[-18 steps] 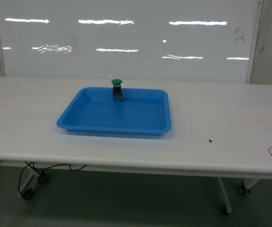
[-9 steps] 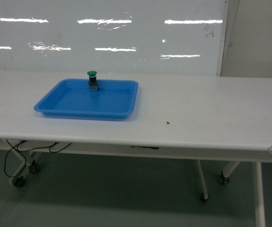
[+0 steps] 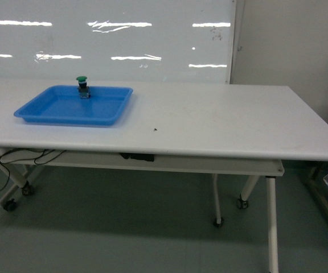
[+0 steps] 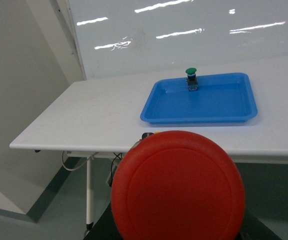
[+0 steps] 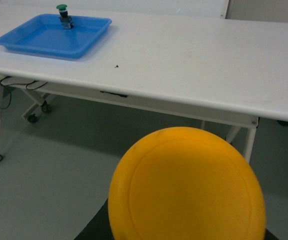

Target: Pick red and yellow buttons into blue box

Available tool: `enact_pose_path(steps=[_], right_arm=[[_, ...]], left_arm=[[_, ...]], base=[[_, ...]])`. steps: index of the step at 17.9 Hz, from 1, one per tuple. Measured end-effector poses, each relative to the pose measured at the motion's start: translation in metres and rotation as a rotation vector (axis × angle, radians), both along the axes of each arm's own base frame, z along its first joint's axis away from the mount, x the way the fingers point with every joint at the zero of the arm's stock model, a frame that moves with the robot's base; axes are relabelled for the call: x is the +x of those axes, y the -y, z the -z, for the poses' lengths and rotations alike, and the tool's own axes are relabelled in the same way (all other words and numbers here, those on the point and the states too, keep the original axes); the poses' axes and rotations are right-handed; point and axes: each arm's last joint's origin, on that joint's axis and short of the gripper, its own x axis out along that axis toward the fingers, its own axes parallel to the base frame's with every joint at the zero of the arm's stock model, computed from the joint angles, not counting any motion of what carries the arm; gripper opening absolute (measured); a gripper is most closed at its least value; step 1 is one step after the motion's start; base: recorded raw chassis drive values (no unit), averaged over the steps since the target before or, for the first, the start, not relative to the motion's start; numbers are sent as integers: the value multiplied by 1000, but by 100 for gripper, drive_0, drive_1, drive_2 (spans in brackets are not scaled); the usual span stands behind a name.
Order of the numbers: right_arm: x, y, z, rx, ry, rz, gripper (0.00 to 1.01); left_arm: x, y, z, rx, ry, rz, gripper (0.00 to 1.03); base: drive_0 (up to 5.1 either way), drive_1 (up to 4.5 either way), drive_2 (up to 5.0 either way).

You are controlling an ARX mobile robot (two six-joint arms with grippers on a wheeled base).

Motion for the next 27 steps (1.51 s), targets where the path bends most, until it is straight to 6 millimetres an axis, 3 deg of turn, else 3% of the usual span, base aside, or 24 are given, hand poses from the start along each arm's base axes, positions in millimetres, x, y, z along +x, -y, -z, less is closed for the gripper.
enact_pose_path(steps=[27], right_arm=[[0, 0, 0, -1, -3, -1, 26]], left_arm=[[0, 0, 0, 0, -2, 0, 23]], base=[[-6, -418, 406]])
